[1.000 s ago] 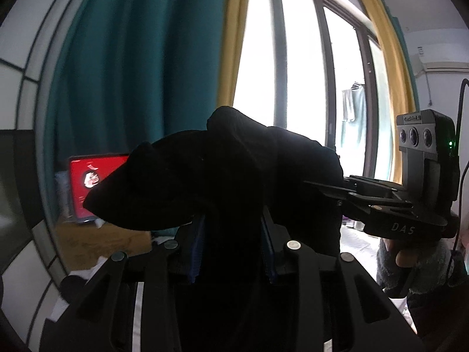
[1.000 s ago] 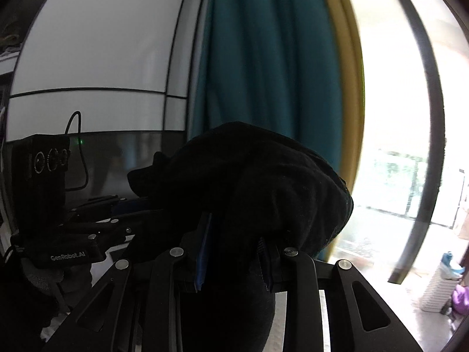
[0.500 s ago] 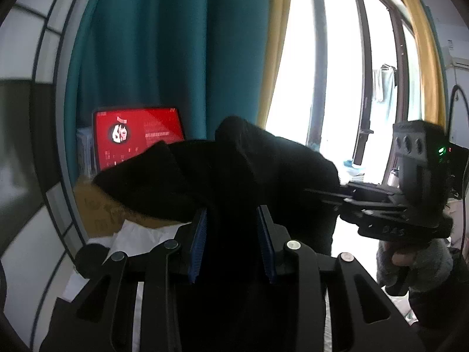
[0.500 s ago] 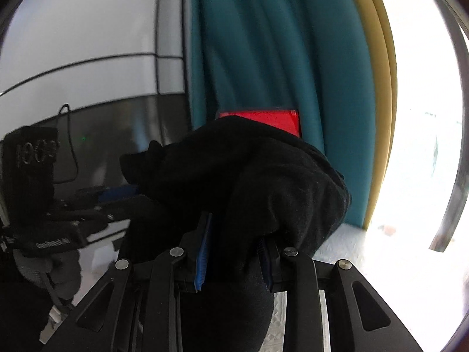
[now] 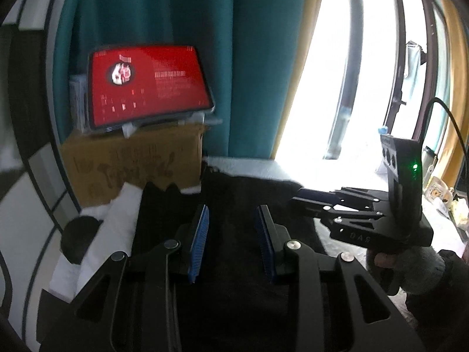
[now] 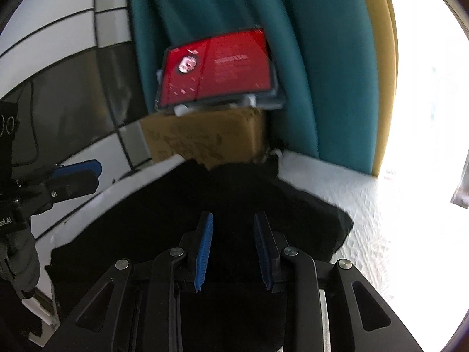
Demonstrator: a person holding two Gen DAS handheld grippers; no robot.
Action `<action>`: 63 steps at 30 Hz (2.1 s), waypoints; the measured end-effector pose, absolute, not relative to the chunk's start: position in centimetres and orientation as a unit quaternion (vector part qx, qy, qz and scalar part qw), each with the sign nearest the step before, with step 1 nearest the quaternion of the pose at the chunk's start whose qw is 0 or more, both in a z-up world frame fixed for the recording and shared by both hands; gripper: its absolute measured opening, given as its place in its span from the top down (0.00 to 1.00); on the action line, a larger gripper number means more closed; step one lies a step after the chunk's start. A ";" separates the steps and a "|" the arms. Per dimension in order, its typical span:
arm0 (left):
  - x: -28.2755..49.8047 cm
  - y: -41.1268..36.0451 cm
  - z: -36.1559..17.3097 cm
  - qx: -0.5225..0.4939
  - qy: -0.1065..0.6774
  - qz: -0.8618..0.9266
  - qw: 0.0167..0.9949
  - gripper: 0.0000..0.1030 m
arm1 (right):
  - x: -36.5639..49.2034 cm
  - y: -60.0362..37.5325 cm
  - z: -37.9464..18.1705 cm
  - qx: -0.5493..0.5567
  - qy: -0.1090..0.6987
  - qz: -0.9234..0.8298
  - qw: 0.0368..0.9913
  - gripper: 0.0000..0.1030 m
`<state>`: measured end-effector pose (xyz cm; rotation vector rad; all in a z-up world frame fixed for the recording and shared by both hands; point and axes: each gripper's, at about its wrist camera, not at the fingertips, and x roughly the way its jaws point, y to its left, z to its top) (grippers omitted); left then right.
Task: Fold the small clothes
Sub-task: 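Lower the shirt beside the white pillow and open the left gripper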
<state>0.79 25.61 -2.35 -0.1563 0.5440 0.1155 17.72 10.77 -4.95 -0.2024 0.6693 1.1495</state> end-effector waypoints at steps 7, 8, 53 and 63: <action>3.0 26.1 -4.1 -0.085 0.309 0.067 0.945 0.68 | 20.4 9.4 -7.1 -0.089 0.359 0.512 0.775 0.70; 3.1 26.0 -4.2 -0.085 0.312 0.067 0.944 0.68 | 20.6 9.3 -7.2 -0.086 0.363 0.511 0.774 0.70; -2.1 20.2 -5.7 -0.095 0.330 0.073 0.936 0.68 | 15.1 1.1 -5.5 -0.092 0.358 0.476 0.798 0.33; -1.8 17.0 -4.8 -0.096 0.318 0.052 0.942 0.68 | 14.7 -4.0 -3.8 -0.086 0.345 0.450 0.819 0.33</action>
